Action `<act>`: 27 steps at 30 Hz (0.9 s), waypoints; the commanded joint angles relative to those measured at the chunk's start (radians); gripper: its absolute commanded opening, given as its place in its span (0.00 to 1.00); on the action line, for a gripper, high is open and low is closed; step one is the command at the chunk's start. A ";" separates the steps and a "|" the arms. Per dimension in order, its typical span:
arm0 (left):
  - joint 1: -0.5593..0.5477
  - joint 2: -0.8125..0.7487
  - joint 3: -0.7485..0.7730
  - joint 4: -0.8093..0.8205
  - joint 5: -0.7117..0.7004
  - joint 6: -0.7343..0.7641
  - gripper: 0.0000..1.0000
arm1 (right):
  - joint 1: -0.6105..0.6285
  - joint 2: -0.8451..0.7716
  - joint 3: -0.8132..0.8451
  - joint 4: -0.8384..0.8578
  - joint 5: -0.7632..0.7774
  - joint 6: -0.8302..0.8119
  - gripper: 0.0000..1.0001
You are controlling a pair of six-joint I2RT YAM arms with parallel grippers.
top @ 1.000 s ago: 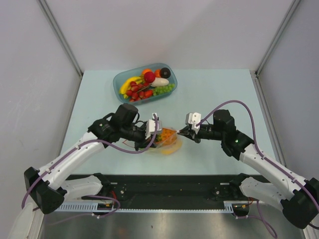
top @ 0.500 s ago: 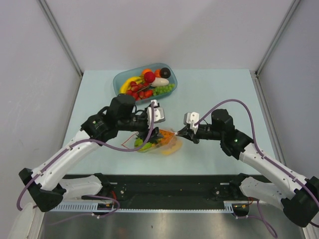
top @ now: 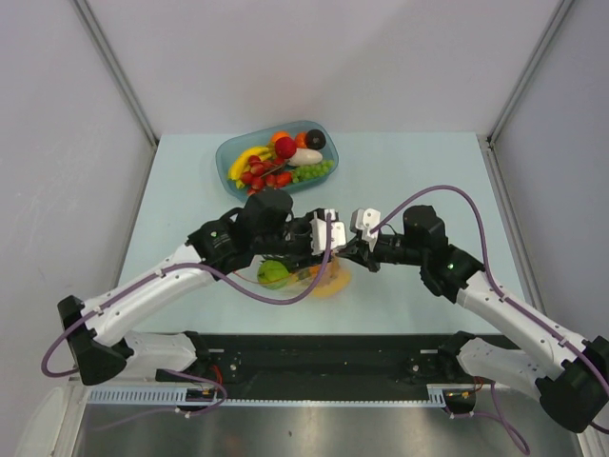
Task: Place the food in the zip-top bag and seal the zipper
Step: Zip the zipper food storage bag at the center of the board.
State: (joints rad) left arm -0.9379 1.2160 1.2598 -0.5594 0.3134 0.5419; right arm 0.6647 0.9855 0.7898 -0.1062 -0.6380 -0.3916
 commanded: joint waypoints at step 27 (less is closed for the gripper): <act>0.079 -0.024 -0.117 -0.036 -0.014 0.075 0.10 | -0.068 -0.053 0.046 -0.004 0.001 0.082 0.00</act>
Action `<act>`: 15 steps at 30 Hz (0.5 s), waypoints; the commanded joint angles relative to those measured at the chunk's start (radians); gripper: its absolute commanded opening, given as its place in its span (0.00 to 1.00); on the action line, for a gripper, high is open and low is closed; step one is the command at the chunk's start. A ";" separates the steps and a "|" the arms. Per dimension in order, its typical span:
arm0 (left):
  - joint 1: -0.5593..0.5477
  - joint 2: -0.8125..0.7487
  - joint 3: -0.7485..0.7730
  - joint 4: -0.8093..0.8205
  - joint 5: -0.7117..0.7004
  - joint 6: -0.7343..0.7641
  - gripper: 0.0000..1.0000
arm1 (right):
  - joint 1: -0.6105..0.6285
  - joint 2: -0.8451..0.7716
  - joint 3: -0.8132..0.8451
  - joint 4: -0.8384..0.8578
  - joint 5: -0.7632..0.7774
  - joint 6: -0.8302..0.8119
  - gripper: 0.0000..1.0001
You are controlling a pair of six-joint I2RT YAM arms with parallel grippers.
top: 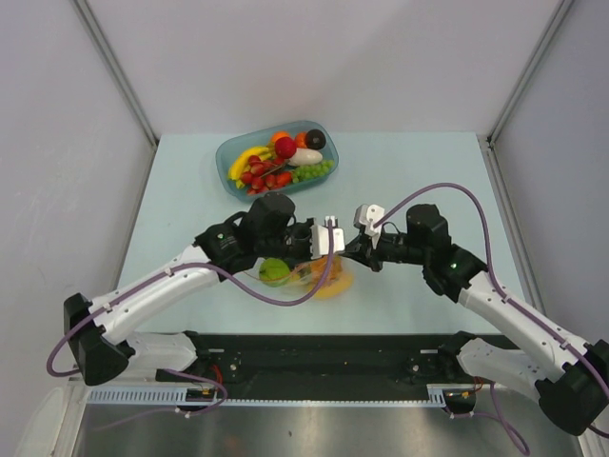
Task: Place the food in the zip-top bag and seal the zipper
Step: Zip the zipper food storage bag at the center of the board.
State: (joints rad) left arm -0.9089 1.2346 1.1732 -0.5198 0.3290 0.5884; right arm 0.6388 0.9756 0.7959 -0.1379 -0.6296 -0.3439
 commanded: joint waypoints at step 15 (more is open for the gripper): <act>0.151 -0.125 -0.073 -0.170 -0.057 0.085 0.12 | -0.154 -0.115 0.009 -0.017 -0.012 0.020 0.00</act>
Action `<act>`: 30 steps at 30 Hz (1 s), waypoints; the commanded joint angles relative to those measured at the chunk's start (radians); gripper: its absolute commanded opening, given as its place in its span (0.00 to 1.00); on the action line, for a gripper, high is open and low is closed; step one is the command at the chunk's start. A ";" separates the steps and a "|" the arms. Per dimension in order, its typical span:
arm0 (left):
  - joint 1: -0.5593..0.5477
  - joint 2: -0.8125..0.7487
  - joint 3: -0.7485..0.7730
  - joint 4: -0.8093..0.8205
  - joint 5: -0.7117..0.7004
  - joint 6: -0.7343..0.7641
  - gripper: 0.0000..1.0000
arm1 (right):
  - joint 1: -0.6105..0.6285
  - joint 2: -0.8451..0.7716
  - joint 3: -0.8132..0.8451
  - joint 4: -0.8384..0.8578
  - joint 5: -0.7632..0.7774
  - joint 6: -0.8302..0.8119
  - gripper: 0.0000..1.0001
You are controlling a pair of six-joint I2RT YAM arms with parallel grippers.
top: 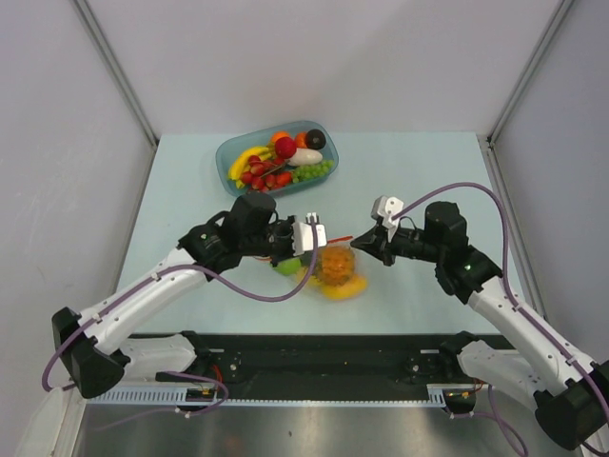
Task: Place the food in the zip-top bag and seal the zipper
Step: Zip the zipper food storage bag at the center of the board.
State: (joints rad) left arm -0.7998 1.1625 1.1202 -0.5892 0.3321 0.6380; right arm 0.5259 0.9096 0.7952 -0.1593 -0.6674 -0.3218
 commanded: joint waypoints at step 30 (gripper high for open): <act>0.198 -0.192 -0.102 -0.184 -0.100 0.140 0.11 | -0.290 -0.112 0.027 -0.143 -0.023 -0.088 0.00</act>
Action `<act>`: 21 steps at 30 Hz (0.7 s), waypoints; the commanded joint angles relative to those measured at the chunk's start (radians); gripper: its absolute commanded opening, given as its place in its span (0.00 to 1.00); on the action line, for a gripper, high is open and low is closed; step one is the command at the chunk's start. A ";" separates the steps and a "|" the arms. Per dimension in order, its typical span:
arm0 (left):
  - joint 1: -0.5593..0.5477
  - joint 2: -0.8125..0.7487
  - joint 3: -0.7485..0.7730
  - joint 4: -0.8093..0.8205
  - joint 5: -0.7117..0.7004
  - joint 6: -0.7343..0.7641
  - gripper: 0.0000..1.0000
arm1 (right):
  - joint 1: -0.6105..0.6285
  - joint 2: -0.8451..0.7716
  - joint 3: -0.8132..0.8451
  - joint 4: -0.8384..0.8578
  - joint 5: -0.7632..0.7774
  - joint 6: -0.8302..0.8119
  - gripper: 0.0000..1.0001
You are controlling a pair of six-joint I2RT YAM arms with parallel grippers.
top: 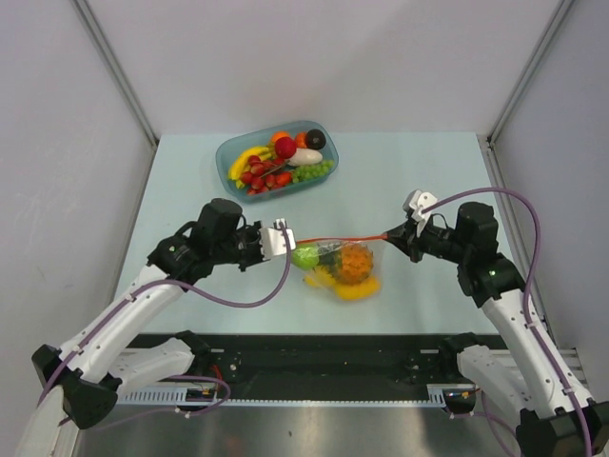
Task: Place the food in the zip-top bag and seal the zipper
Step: Zip the zipper food storage bag at the center of the board, then place the zipper food storage bag at the center of the board.
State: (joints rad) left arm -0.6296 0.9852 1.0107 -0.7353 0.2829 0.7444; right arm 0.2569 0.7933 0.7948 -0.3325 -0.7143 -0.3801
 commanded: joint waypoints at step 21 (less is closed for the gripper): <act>0.110 0.109 0.048 0.019 0.085 0.049 0.16 | 0.116 0.259 0.042 0.038 0.005 -0.229 0.00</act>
State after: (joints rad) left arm -0.5144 1.1500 1.1450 -0.6823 0.2821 0.7643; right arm 0.3000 1.0847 0.9272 -0.1955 -0.7074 -0.4595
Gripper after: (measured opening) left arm 0.142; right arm 0.007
